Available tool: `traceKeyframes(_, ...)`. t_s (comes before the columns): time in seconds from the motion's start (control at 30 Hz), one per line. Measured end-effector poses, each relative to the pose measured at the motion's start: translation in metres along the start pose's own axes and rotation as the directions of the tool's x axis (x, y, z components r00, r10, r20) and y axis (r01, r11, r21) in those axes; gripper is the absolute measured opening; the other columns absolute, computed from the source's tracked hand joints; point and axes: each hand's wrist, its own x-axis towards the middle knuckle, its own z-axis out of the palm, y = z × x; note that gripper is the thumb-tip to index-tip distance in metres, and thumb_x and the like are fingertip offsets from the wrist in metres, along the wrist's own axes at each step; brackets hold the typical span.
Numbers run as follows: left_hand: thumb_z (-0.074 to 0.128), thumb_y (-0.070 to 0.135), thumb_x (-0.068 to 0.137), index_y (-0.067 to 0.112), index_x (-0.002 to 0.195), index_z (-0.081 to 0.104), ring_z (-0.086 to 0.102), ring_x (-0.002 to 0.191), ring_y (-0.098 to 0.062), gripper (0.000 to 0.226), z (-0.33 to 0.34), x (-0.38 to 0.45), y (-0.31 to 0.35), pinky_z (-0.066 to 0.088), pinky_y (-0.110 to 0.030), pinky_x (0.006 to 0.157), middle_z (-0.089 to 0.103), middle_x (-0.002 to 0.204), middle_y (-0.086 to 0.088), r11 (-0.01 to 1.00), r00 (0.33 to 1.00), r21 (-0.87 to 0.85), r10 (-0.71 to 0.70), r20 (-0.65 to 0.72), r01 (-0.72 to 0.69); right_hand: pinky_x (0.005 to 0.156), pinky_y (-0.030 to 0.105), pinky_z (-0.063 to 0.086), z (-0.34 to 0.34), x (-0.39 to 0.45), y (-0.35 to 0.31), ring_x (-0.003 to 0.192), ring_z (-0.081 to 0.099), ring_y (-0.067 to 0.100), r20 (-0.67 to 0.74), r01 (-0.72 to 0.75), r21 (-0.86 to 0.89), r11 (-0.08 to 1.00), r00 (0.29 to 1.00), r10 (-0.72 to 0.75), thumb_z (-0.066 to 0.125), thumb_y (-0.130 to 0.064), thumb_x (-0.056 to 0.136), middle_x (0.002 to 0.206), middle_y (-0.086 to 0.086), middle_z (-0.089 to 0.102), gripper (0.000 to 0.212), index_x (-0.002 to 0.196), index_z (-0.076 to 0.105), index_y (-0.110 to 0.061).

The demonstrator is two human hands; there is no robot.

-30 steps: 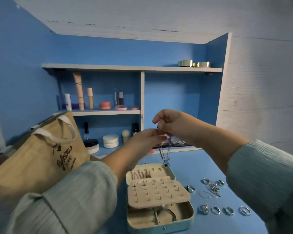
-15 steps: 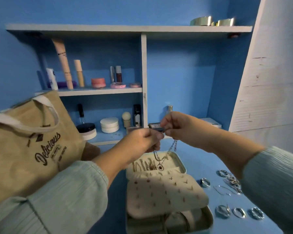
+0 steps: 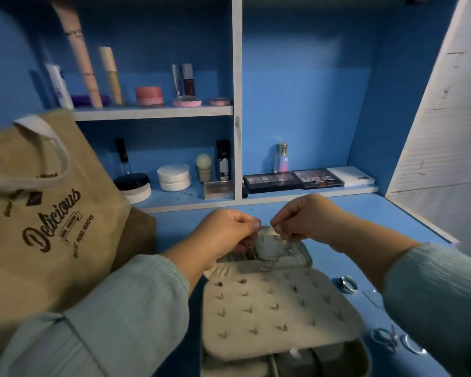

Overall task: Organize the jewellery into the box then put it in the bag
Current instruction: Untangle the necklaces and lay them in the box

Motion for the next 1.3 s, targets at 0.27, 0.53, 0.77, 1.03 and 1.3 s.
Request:
traceKeyframes(0.27,0.06,0.031,0.089,0.035,0.074,0.052,0.057,0.073,-0.015,0.017,0.007,0.024,-0.007,0.042,-0.026,0.055,0.059,0.086,0.006,0.887,0.994,0.461,0.067,-0.085,-0.02,0.061,0.015,0.047,0.015,0.022,-0.002,0.072,0.058,0.008,-0.037,0.085,-0.384,0.92,0.994,-0.107,0.061,-0.01,0.081,0.069,-0.017,0.058,0.019,0.073,0.068,-0.026)
traceKeyframes(0.53,0.056,0.027,0.09,0.033,0.088,0.051,0.049,0.083,-0.014,0.008,0.01,0.028,-0.002,0.036,-0.026,0.06,0.046,0.079,0.012,0.807,0.994,0.59,0.087,-0.059,-0.036,0.07,0.023,0.048,0.022,0.02,-0.005,0.082,0.061,0.017,-0.005,0.081,-0.554,0.829,0.995,-0.101,0.058,-0.013,0.085,0.08,-0.008,0.059,0.019,0.086,0.073,-0.026)
traceKeyframes(0.77,0.058,0.025,0.089,0.031,0.079,0.051,0.054,0.084,-0.017,0.014,0.011,0.026,0.005,0.037,-0.025,0.06,0.051,0.083,0.007,0.772,0.999,0.635,0.006,-0.044,0.023,0.074,0.03,0.055,0.025,0.027,-0.007,0.084,0.063,0.022,-0.007,0.057,-0.617,0.785,0.997,-0.077,0.061,-0.018,0.085,0.095,0.002,0.068,0.015,0.091,0.074,-0.021)
traceKeyframes(1.03,0.058,0.024,0.089,0.031,0.082,0.054,0.053,0.082,-0.017,0.011,0.012,0.027,0.005,0.039,-0.026,0.063,0.053,0.088,0.005,0.762,0.999,0.646,-0.011,-0.049,0.04,0.067,0.027,0.051,0.025,0.033,-0.008,0.077,0.061,0.021,0.022,0.056,-0.68,0.731,0.998,-0.057,0.061,-0.021,0.086,0.093,0.006,0.068,0.015,0.091,0.073,-0.014)
traceKeyframes(1.3,0.059,0.029,0.088,0.033,0.088,0.063,0.059,0.085,-0.018,0.006,0.009,0.023,0.008,0.044,-0.026,0.063,0.059,0.09,0.004,0.754,0.999,0.656,-0.053,0.011,0.032,0.072,0.028,0.05,0.018,0.026,-0.011,0.08,0.058,0.019,0.13,0.128,-0.712,0.69,0.99,-0.049,0.065,-0.022,0.084,0.102,0.009,0.068,0.019,0.097,0.073,-0.011)
